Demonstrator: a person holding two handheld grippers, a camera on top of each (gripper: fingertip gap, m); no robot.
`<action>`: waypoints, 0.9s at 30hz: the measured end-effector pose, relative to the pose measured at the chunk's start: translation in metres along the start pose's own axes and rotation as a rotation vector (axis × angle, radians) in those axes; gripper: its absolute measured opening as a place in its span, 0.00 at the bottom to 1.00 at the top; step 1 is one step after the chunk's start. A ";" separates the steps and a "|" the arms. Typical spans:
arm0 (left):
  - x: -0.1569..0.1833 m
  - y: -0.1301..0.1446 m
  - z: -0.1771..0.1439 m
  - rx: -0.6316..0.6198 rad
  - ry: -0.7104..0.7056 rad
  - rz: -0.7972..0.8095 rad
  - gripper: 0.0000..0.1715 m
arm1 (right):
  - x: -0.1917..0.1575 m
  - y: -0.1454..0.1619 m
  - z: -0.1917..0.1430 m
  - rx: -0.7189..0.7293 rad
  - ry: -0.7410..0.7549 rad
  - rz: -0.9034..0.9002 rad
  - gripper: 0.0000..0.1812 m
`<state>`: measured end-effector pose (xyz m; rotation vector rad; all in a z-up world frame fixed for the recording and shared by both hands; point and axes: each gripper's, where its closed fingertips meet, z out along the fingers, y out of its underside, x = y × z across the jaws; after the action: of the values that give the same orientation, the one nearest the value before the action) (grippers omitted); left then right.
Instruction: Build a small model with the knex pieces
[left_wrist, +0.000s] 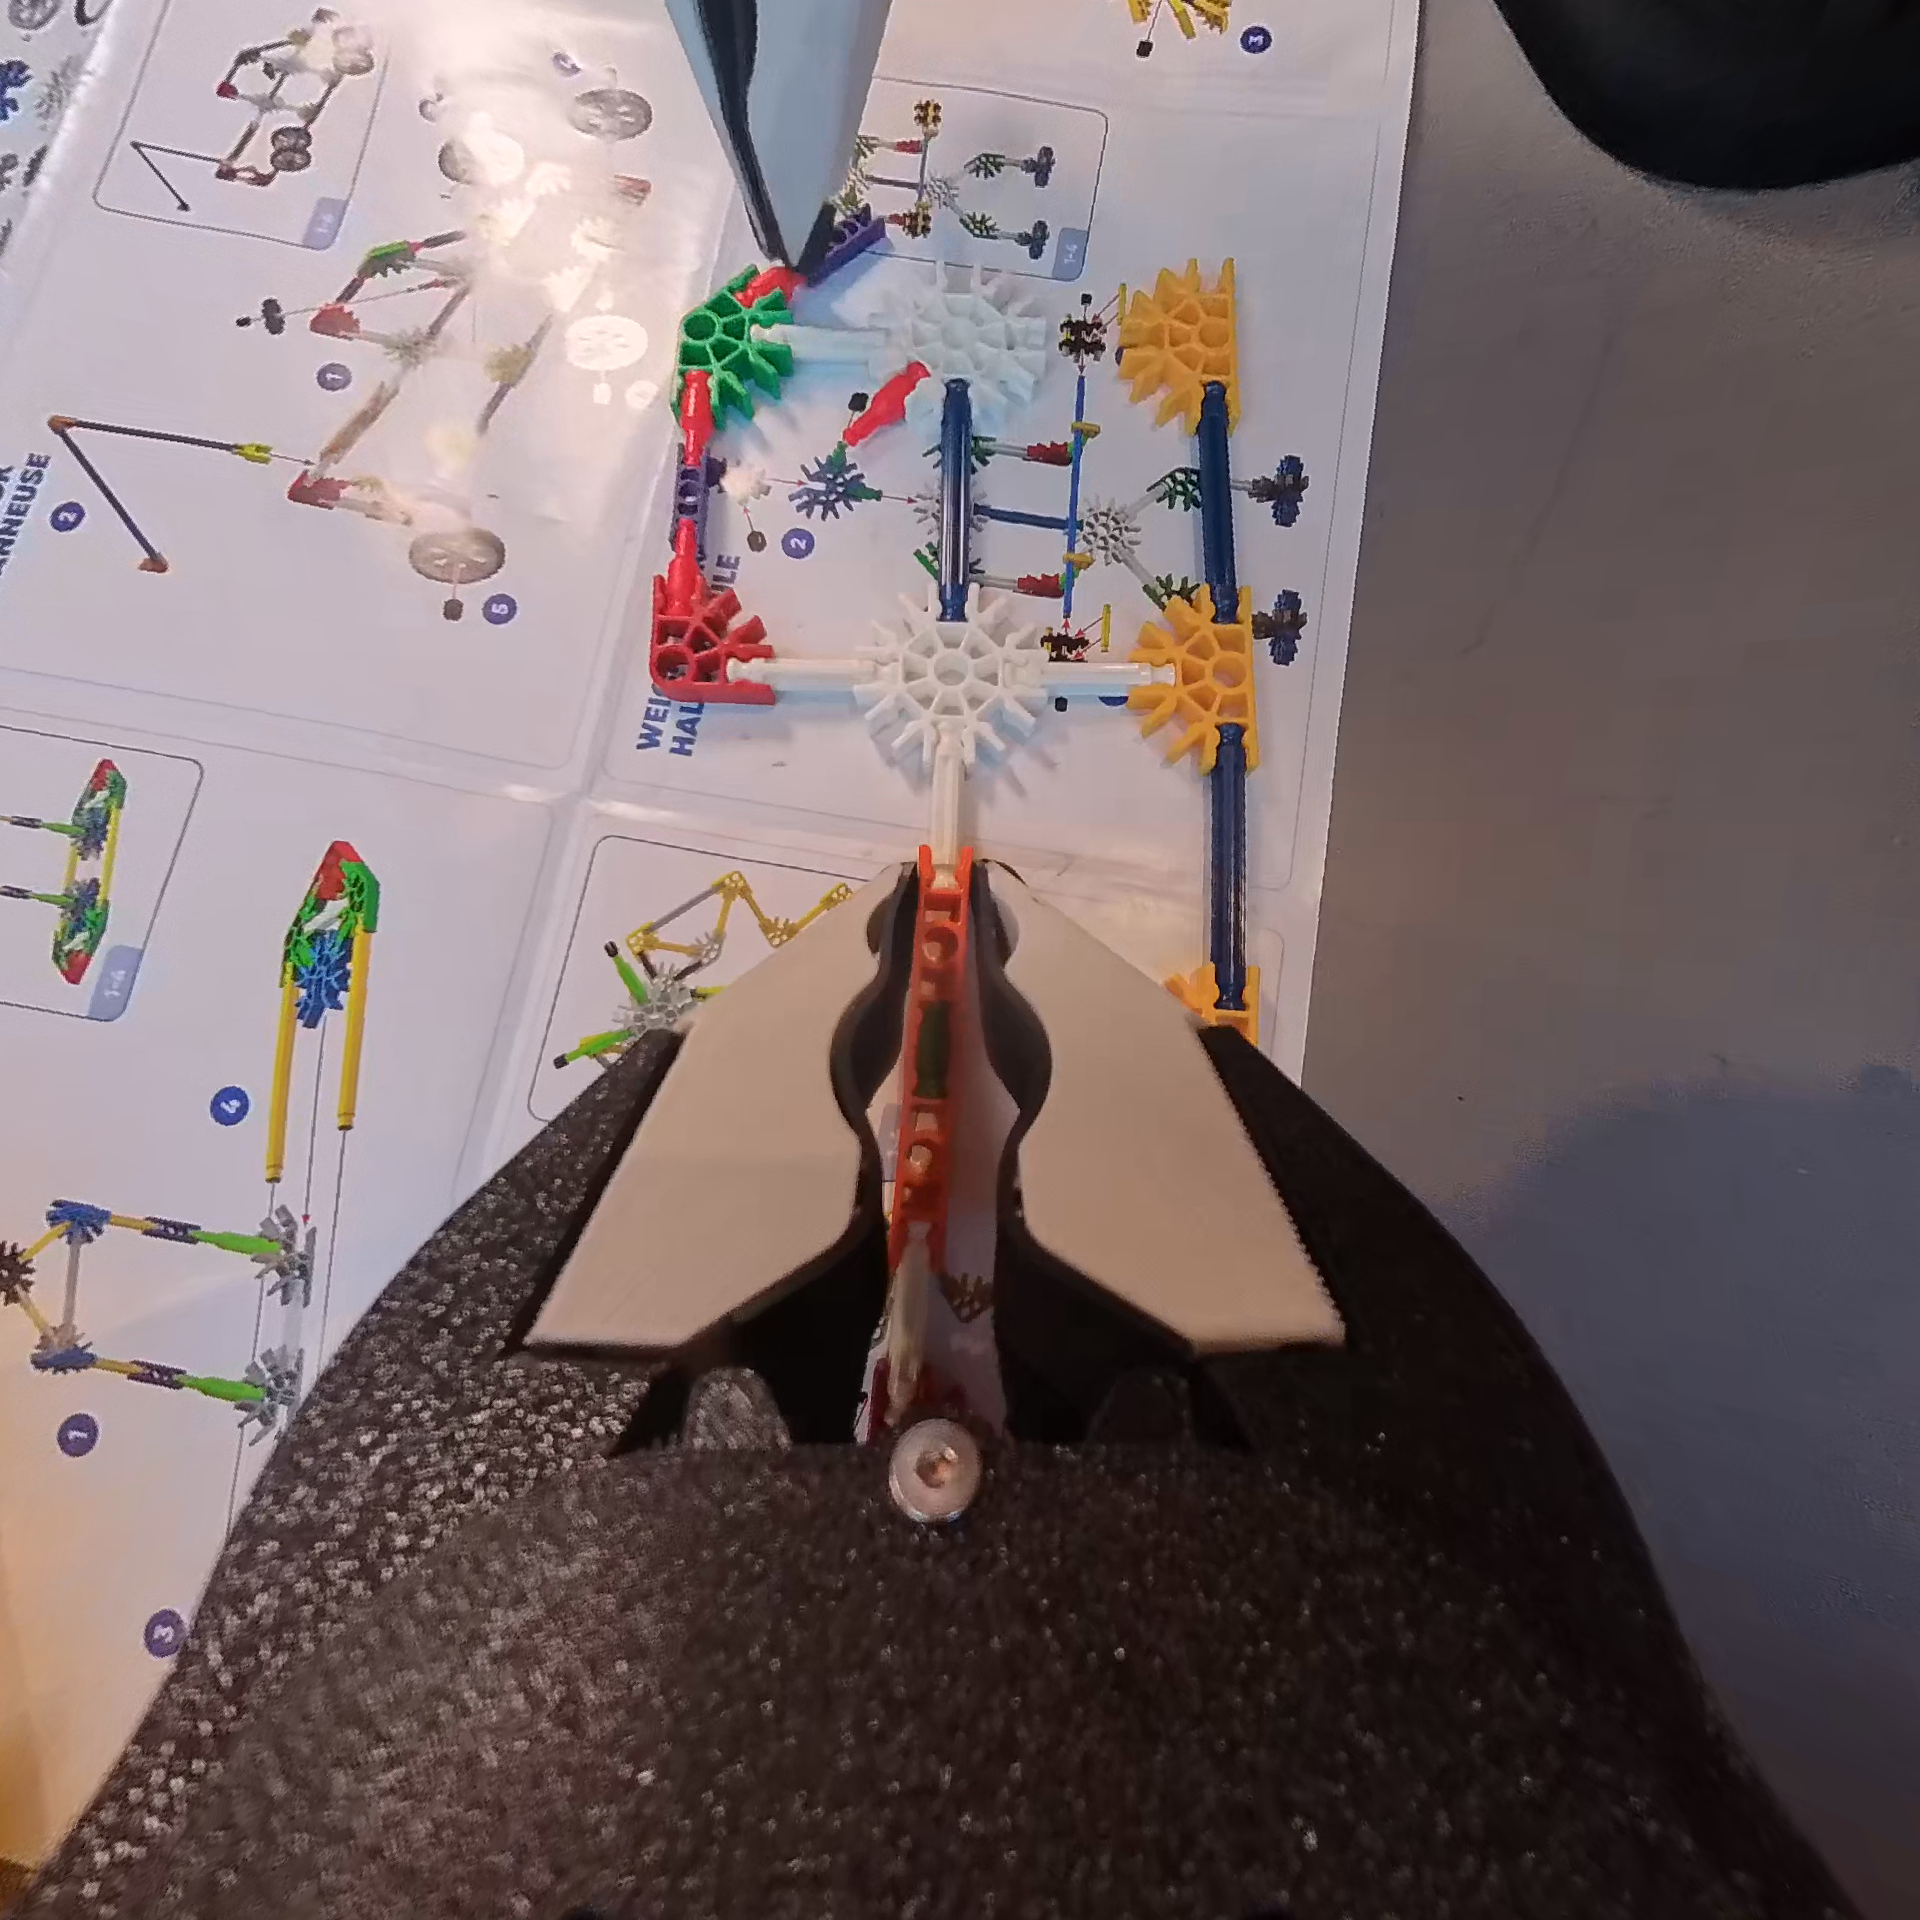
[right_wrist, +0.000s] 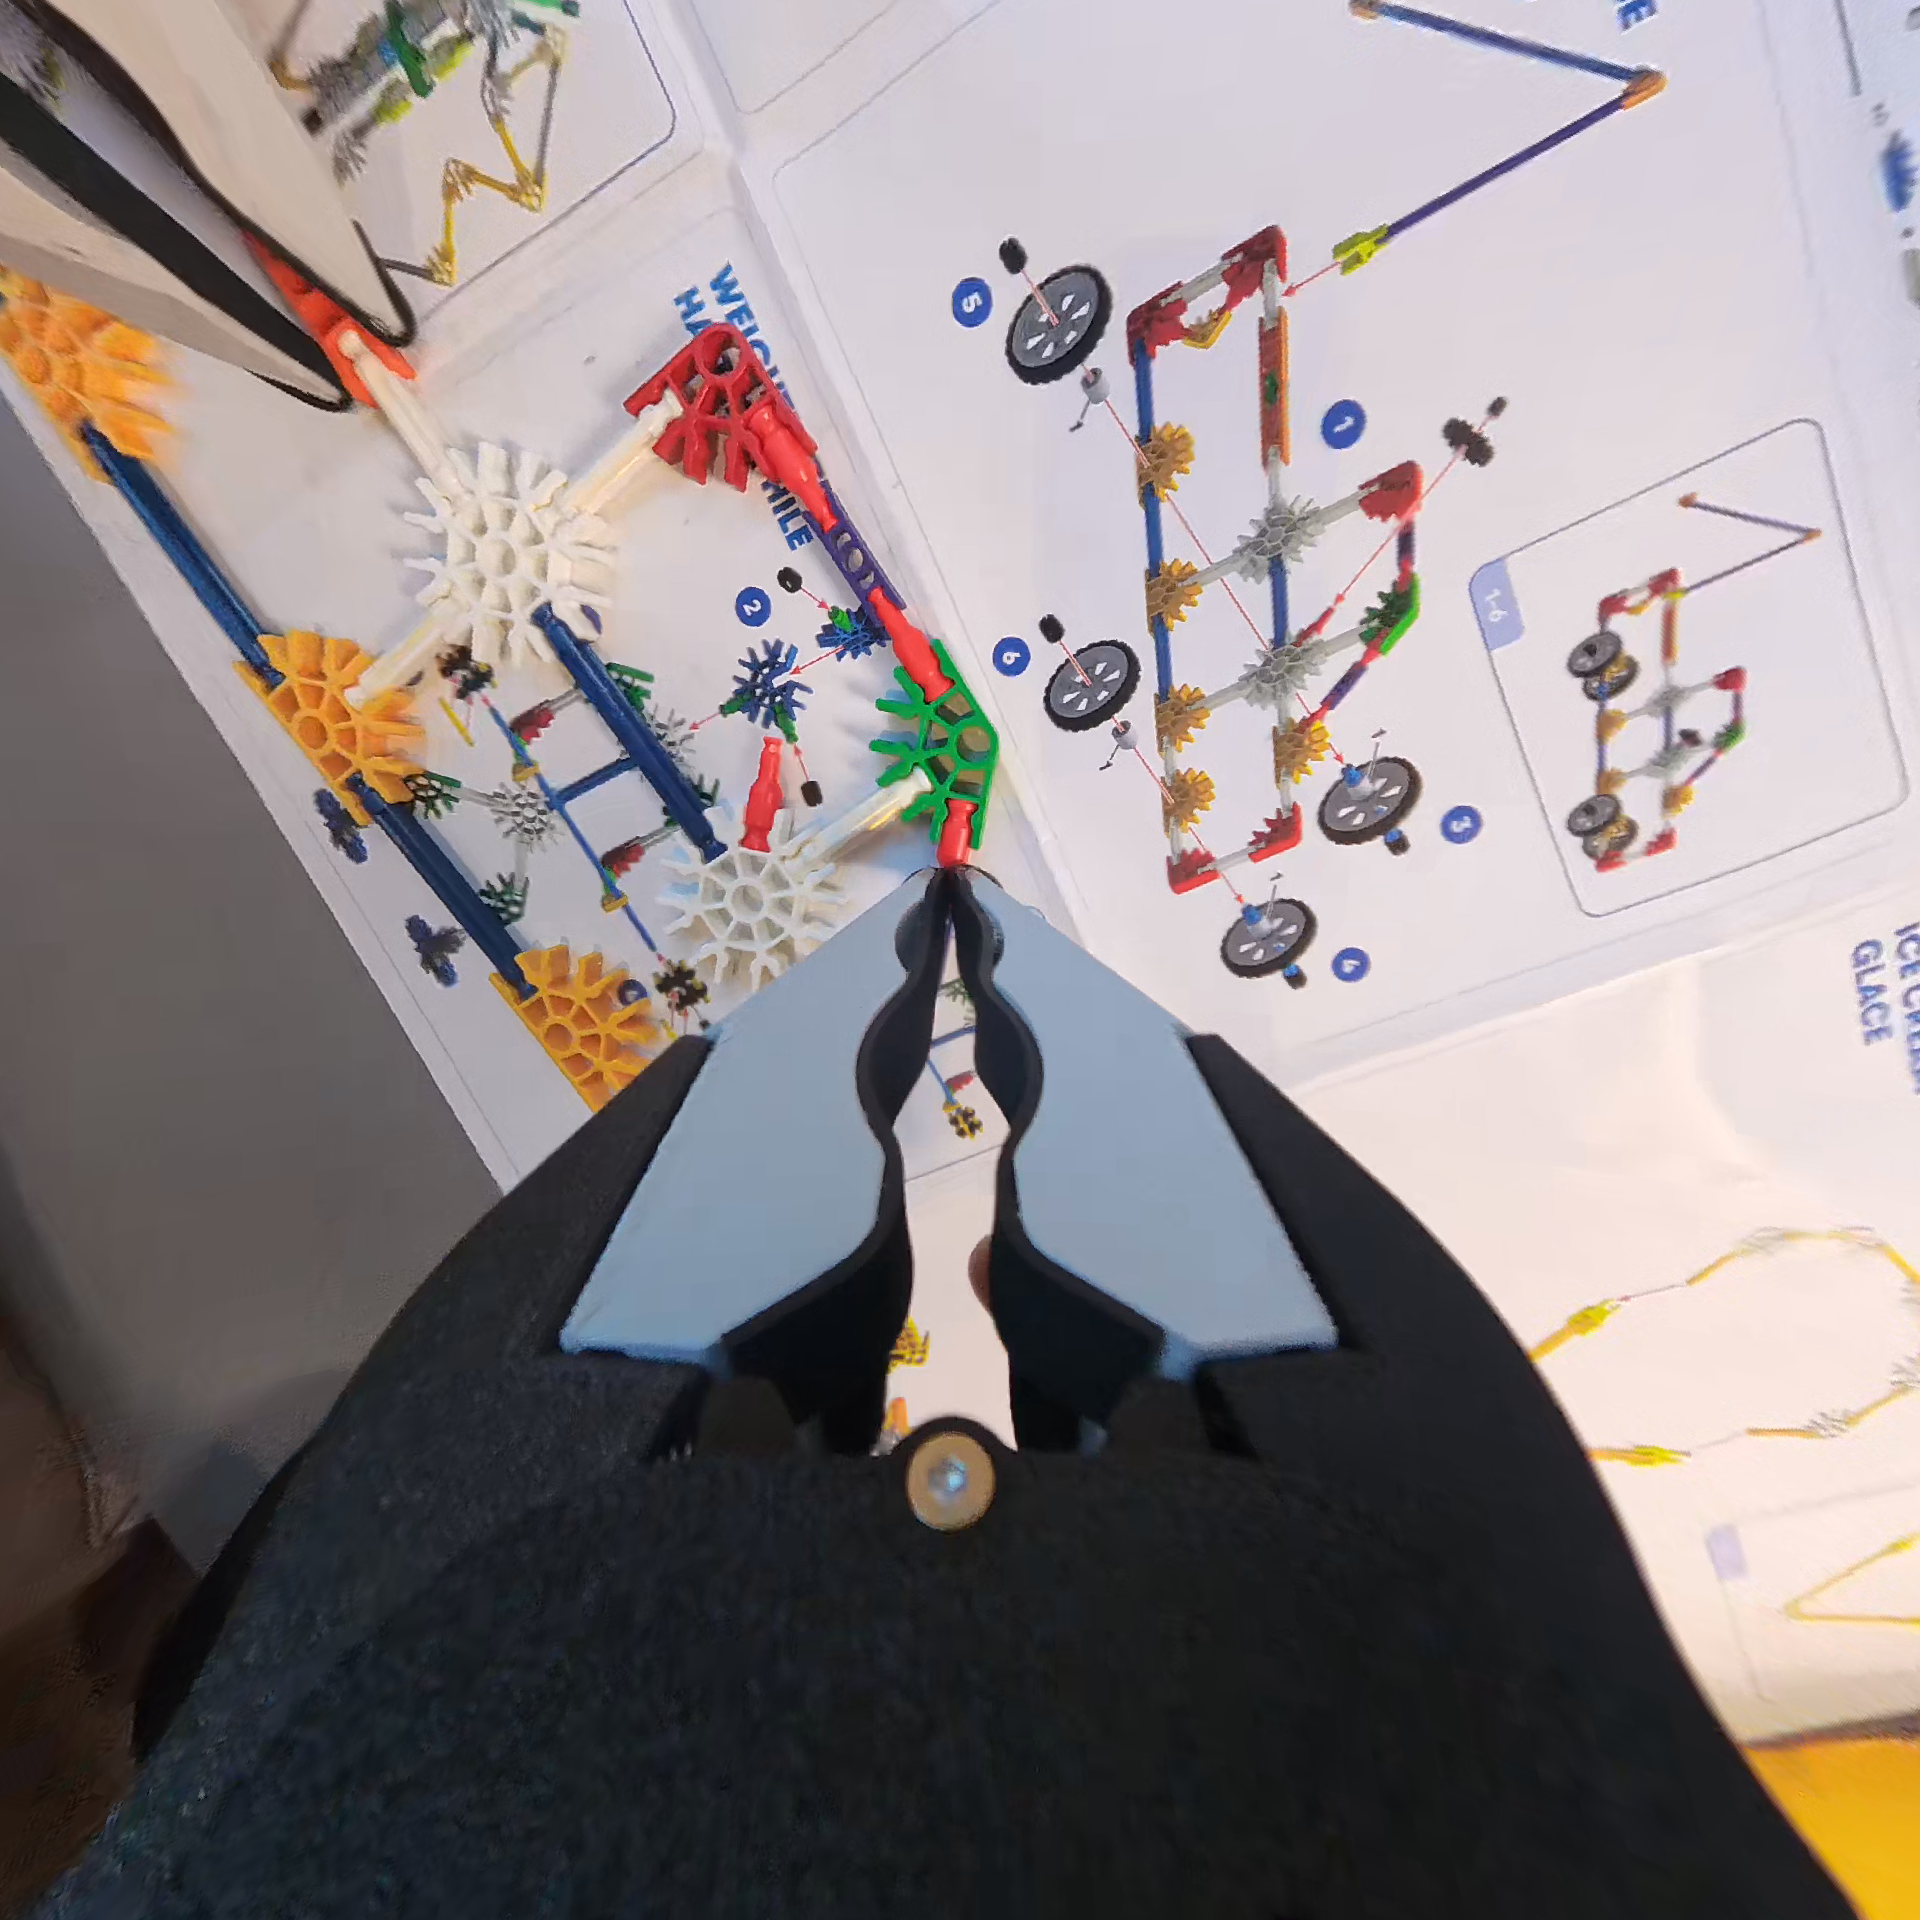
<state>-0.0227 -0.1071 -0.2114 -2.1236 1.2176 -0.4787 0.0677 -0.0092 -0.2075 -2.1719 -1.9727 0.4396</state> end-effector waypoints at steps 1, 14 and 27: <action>0.000 0.000 0.000 -0.001 -0.002 0.003 0.05 | -0.002 -0.001 -0.004 0.040 -0.028 0.026 0.02; -0.003 -0.004 -0.004 0.024 -0.015 -0.002 0.07 | 0.001 -0.008 -0.006 0.080 0.001 0.013 0.00; -0.004 -0.006 -0.008 0.039 -0.019 -0.011 0.07 | 0.001 -0.010 0.004 -0.066 0.009 -0.066 0.00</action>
<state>-0.0260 -0.1039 -0.2020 -2.0979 1.1770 -0.4821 0.0569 -0.0069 -0.2080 -2.1357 -2.0753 0.3596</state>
